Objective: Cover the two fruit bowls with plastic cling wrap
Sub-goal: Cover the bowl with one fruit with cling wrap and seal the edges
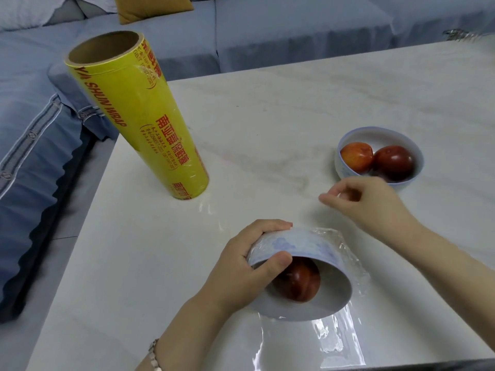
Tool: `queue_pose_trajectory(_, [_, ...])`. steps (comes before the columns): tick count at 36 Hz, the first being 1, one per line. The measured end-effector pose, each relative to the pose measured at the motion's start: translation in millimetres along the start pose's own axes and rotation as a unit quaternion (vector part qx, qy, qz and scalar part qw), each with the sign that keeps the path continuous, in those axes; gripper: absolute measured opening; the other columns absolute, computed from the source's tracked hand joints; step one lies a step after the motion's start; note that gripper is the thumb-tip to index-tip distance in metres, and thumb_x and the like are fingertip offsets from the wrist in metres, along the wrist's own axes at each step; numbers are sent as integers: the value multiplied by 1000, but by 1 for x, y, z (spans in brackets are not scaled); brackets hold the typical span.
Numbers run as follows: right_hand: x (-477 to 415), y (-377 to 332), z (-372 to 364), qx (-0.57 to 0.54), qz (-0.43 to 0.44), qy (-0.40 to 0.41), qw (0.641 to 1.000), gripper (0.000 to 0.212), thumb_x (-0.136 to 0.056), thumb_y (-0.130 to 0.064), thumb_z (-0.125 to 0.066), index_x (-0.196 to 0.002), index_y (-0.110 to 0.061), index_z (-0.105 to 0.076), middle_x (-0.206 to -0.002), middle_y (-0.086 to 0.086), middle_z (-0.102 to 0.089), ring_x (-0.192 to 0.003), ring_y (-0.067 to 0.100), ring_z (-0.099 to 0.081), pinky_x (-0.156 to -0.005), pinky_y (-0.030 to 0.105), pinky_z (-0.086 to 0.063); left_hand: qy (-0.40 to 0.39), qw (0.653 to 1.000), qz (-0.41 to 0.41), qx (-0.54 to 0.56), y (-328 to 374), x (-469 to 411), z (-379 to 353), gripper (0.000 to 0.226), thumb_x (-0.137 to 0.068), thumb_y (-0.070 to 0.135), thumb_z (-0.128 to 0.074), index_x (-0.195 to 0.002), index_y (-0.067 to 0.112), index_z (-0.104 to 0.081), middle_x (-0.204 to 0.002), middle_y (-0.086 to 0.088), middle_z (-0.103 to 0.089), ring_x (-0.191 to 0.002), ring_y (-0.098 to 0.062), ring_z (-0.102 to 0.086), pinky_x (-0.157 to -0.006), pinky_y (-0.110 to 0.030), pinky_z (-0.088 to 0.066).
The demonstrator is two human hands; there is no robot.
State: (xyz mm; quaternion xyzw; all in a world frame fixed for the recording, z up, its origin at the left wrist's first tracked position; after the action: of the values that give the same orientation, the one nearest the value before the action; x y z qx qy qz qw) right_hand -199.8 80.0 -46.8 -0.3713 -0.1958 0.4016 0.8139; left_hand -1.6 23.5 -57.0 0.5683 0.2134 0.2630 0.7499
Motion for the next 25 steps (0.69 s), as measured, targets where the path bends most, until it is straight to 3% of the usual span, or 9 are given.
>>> queue_pose_trajectory(2, [13,-13,12,-52,44,2,998,15,-79,-25,-69,-65,-24,-64,-60,-4,-63,-57,0,-55,-57,4,-39,2,1000,4,0,-1,0,0,33,-70,44,-58,-103,44,-59,-108,22,-65,-105,-2,-60,-84,-11,-44])
queue_pose_trajectory(4, [29,-28,14,-94,86,-62,990,12,-80,-32,-66,-70,-27,-69,-77,-13,-69,-71,-6,-61,-67,5,-43,1,1000,6,-1,-1,0,1,35,-70,45,-57,-104,41,-59,-108,20,-65,-104,-3,-61,-84,-12,-45])
queue_pose_trajectory(8, [49,-34,-7,-60,102,-206,971,18,-80,-56,-54,-80,-44,-67,-96,-34,-64,-93,-13,-59,-82,4,-41,-13,1000,8,-6,0,-2,-1,33,-69,46,-57,-102,41,-59,-105,17,-65,-99,-5,-62,-84,-16,-47])
queue_pose_trajectory(11, [49,-31,-19,-54,73,-229,969,10,-80,-48,-53,-83,-49,-63,-97,-40,-61,-93,-16,-58,-83,5,-41,-9,1000,16,-11,2,-3,1,30,-68,48,-56,-98,47,-58,-100,22,-64,-94,-1,-61,-79,-11,-45])
queue_pose_trajectory(14, [42,-31,-25,-83,52,-240,966,22,-80,-52,-52,-85,-39,-68,-95,-27,-68,-89,-7,-62,-85,15,-47,9,999,30,-5,-1,-2,4,25,-67,50,-55,-93,49,-59,-97,28,-62,-93,3,-59,-75,-5,-42])
queue_pose_trajectory(17, [38,-25,-31,-93,33,-251,963,67,-79,-68,-43,-78,-4,-64,-75,10,-65,-67,15,-54,-73,38,-46,43,998,36,10,-4,-1,6,32,-67,51,-54,-96,37,-58,-97,25,-63,-94,3,-59,-76,-6,-42])
queue_pose_trajectory(19, [40,-16,-30,-122,-6,-231,965,74,-80,-68,-43,-68,5,-49,-64,8,-44,-62,13,-40,-64,32,-37,85,995,51,30,-7,-1,7,35,-65,53,-55,-94,34,-60,-96,20,-64,-91,2,-60,-73,-7,-44])
queue_pose_trajectory(22, [44,0,-28,-232,-81,-196,949,83,-74,-71,-50,-83,12,-59,-73,2,-55,-67,10,-52,-64,20,-46,146,984,76,67,-11,3,9,33,-66,49,-61,-92,28,-62,-92,12,-68,-84,1,-62,-70,-10,-46])
queue_pose_trajectory(25, [46,5,-29,-257,-94,-192,942,82,-68,-68,-53,-83,13,-56,-72,4,-52,-68,12,-50,-69,25,-46,146,981,94,83,-11,5,10,33,-66,43,-65,-93,25,-60,-87,3,-70,-78,-4,-64,-67,-13,-48])
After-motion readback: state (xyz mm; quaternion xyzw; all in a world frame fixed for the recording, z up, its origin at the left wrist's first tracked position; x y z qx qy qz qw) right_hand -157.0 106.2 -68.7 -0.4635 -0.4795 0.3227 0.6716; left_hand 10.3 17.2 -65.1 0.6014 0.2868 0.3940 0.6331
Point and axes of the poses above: each hand's wrist, its own x-axis away from the middle knuckle, its own z-axis out of the back of the hand, y = z × x, the point moved 5 cm from there along -x, towards the middle knuckle
